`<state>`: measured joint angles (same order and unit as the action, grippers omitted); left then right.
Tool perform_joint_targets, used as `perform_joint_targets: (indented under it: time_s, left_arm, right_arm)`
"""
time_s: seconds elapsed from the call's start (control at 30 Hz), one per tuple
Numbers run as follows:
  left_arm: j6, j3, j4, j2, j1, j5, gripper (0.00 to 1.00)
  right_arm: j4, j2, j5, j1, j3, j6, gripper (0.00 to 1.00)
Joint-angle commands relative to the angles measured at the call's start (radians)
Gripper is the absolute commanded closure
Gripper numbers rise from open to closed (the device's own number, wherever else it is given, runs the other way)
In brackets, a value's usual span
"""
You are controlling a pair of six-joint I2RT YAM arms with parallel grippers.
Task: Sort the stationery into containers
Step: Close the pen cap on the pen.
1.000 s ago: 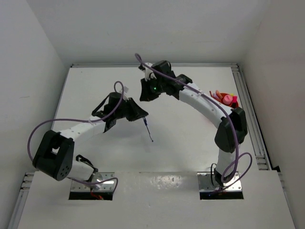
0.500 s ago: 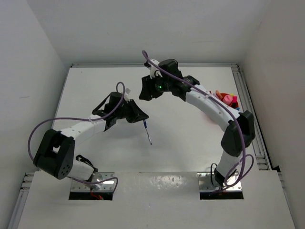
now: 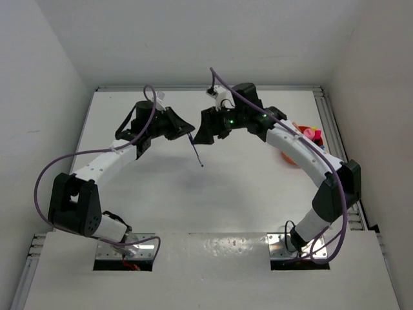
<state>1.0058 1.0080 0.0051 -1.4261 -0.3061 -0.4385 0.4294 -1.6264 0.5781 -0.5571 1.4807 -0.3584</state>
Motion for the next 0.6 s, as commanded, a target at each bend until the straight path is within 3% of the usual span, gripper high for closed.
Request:
perform_joint_targets:
  time_s: [0.0, 0.47, 0.57]
  left_arm:
    - [-0.004, 0.06, 0.032, -0.008, -0.002, -0.023, 1.0]
    - [0.086, 0.053, 0.105, -0.008, -0.001, -0.08, 1.0]
    - [0.103, 0.046, 0.118, -0.008, -0.001, -0.091, 1.0]
  right_arm:
    - [0.002, -0.004, 0.066, -0.047, -0.026, 0.019, 0.2]
    - [-0.038, -0.05, -0.072, -0.102, -0.062, 0.053, 0.28]
    - [-0.06, -0.059, -0.077, -0.104, -0.062, 0.056, 0.39]
